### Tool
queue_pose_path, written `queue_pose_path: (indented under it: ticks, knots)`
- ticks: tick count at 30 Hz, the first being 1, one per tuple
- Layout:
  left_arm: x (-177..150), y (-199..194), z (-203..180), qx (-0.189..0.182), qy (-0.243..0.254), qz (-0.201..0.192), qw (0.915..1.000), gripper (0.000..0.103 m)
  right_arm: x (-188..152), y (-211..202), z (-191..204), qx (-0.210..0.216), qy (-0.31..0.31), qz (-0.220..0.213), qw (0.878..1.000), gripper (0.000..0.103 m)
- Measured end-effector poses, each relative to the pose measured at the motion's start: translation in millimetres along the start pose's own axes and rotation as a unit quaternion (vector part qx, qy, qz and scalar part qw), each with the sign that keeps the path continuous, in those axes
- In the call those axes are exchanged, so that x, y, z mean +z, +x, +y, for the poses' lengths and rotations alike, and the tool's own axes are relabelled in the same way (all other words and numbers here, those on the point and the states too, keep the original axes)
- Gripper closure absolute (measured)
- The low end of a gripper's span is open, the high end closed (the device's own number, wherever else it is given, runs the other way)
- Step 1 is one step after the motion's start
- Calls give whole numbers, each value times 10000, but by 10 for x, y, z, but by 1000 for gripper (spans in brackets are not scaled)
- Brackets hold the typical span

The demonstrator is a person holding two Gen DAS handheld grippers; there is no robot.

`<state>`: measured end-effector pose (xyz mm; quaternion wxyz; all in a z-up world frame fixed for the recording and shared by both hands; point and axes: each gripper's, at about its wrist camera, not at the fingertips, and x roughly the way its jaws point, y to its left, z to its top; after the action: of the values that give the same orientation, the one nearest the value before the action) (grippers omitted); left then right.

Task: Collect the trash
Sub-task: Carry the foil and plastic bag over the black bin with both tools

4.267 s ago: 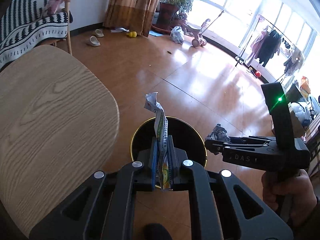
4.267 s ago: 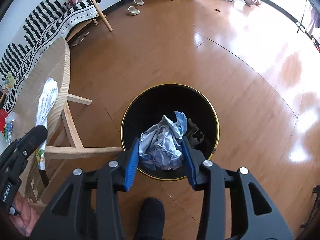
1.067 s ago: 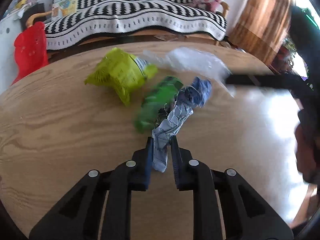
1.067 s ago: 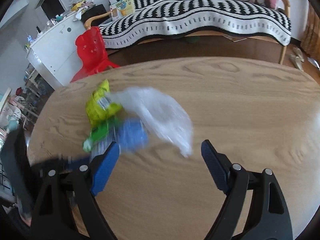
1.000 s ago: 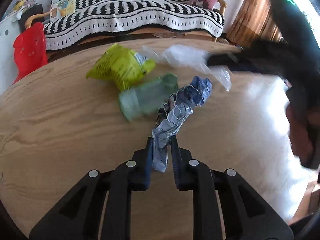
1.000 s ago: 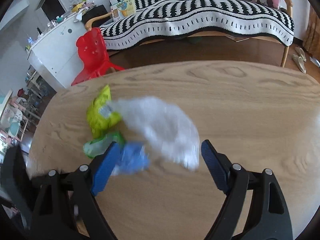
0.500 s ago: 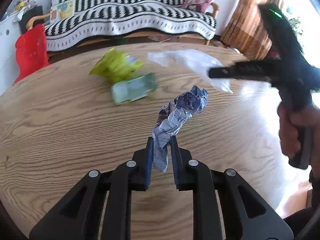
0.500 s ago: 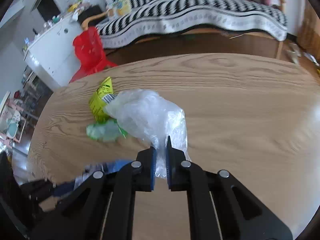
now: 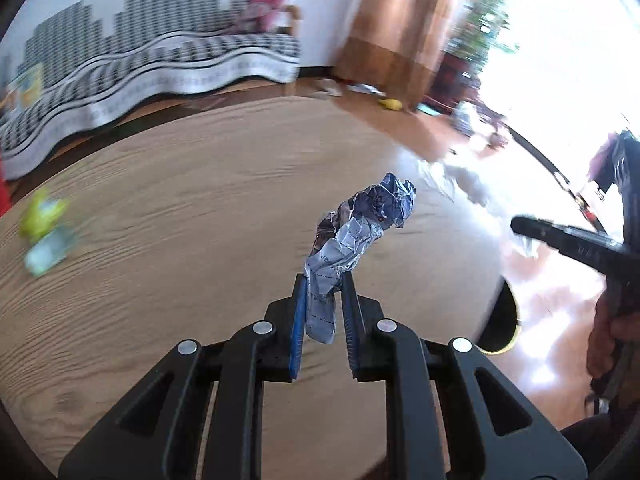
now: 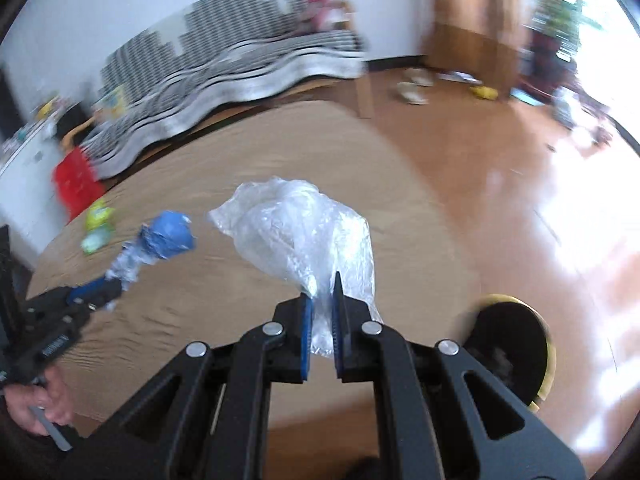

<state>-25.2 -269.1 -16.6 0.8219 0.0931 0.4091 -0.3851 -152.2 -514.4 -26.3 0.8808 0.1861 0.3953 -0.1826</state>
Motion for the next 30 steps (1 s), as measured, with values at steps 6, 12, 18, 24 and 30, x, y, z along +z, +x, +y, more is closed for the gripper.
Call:
queue_pose_path:
  ticks: [6,12,18,24,30]
  knots:
    - [-16,446,-1132,-613,590,203,9962,87,-374,-211,-1220,-583,927,84,9939,94]
    - [-159,812,-1936,-995,1106,440,9879,87,-736,-134,-2008,-880,1542,474,9830,94]
    - [-190,1074,-2214,-1095,1259,606,9841,86,-1022,14,-2495,-1013,1884,962,9721,94]
    - [-169,1241,-2370,-1140,1263,689,9830,86,-1032,132,-2532,-910,1931,1152,9701,94]
    - [-130,1311,-2438,-1166,1195,691,9835,87,-985,229,-2494,-838,1894,1239,9704,94]
